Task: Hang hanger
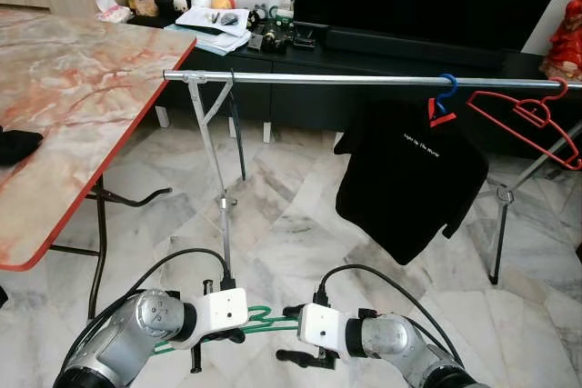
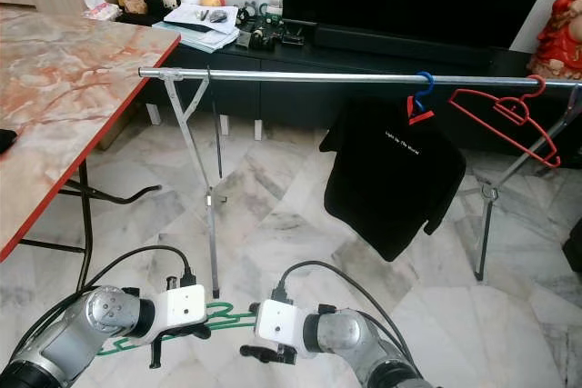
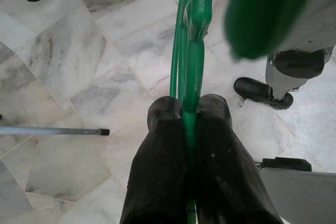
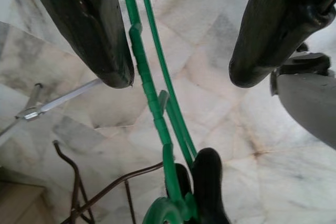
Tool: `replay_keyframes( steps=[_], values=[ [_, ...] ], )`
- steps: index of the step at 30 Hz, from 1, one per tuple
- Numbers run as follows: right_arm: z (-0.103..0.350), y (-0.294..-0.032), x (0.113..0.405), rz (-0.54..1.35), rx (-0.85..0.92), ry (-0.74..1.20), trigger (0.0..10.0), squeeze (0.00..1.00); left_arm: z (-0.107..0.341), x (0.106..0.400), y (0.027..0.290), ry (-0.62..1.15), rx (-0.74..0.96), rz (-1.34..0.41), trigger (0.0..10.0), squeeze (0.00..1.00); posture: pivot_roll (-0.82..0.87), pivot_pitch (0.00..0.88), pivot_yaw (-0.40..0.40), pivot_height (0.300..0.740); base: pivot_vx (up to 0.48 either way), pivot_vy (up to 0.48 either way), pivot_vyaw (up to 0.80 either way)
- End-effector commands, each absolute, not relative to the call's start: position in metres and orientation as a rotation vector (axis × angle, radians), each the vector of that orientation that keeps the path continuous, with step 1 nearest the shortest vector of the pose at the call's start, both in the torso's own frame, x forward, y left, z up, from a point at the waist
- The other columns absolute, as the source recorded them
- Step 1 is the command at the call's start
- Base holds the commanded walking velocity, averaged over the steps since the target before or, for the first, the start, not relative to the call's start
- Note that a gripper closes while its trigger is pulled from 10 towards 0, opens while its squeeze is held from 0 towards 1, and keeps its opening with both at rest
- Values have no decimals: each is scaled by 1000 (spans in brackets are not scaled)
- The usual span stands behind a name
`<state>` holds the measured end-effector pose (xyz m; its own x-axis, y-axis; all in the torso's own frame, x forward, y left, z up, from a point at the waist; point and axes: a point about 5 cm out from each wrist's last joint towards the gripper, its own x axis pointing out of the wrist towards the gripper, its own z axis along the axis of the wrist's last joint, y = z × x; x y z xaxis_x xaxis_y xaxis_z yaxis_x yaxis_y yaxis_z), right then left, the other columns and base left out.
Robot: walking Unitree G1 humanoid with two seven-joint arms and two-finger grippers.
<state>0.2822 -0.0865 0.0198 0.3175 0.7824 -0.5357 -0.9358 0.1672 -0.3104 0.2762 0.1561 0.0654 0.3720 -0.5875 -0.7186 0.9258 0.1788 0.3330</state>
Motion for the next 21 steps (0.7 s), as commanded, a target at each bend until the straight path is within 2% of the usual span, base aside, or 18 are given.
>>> replay_keyframes(
  steps=[1, 21],
  values=[
    [21, -86, 283, 1240, -682, 264, 10000, 0, 68, 276, 154, 485, 866, -1148, 10000, 0, 149, 97, -113, 740, 0, 0, 0],
    [33, -80, 294, 1167, -693, 171, 10000, 0, 67, 273, 155, 510, 864, -1158, 10000, 0, 145, 100, -110, 740, 0, 0, 0]
  ],
)
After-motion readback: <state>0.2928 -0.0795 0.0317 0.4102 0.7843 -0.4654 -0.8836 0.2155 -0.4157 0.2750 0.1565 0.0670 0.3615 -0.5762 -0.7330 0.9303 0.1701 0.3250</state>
